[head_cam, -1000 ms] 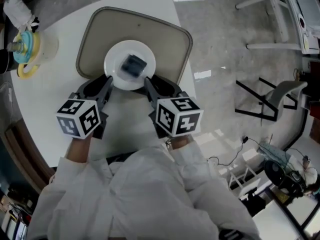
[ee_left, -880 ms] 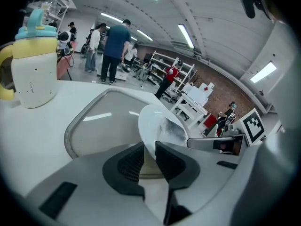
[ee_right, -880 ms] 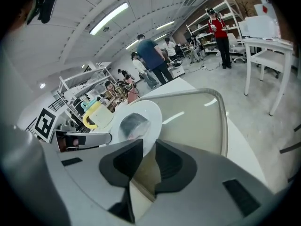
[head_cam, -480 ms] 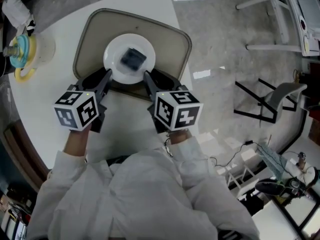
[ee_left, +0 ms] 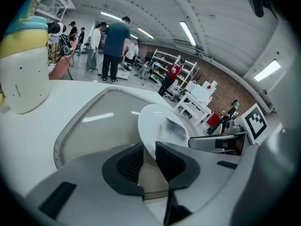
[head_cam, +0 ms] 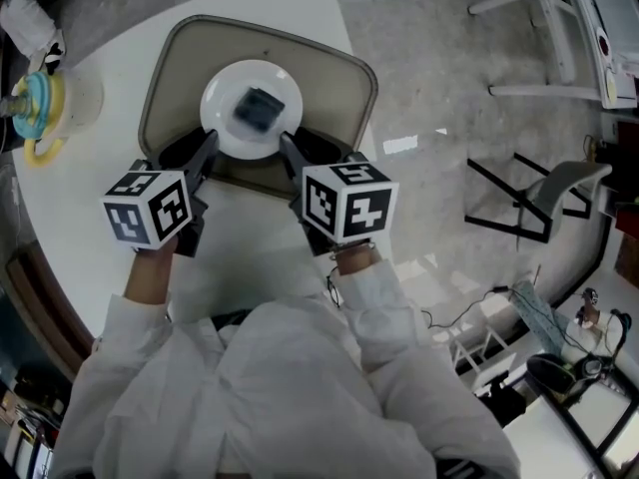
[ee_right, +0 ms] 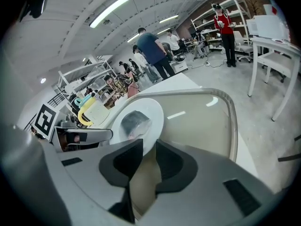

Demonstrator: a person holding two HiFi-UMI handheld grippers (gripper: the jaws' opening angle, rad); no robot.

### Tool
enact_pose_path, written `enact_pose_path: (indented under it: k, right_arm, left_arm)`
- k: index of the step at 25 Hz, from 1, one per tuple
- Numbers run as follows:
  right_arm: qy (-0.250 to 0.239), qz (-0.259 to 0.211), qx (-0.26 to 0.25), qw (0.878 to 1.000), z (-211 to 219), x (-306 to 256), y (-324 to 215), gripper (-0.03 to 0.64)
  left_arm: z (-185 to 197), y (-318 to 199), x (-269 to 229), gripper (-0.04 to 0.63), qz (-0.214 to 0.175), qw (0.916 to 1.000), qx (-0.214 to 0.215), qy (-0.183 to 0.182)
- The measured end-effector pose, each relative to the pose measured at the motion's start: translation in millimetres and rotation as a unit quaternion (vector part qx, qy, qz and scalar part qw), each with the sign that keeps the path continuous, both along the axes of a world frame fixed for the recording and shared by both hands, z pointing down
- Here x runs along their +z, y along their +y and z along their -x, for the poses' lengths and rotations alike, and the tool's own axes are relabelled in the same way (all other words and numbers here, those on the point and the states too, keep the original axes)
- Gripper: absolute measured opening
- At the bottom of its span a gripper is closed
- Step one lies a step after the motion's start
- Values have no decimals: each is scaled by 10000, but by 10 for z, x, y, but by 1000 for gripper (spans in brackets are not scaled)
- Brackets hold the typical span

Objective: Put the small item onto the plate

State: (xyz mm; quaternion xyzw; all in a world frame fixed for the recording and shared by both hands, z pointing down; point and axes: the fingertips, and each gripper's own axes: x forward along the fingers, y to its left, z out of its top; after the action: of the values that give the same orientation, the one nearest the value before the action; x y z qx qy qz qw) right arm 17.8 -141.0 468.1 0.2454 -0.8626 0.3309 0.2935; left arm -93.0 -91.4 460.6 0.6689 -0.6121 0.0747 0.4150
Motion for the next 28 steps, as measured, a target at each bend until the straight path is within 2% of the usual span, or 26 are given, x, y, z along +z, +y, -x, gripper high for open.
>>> enact_pose_path:
  k: [8,14,21,28]
  right_arm:
    - [260,-34,-214,9994,1,25,-47,87]
    - [330,-116,-182,9992,35,39,-44,87]
    - [462,-223,-129,9986,43,44,-51,90]
    - [514,-279,-210,9981,63,46,-41,94]
  left_arm:
    - [-18,-42,30,78,101,9999,-69,67]
    - [5,-33,67,78,180,9998,-100,83]
    - [8,-37,108,80,340,9994,-113,18]
    - [39,-34,100,80,292,9994,8,-190]
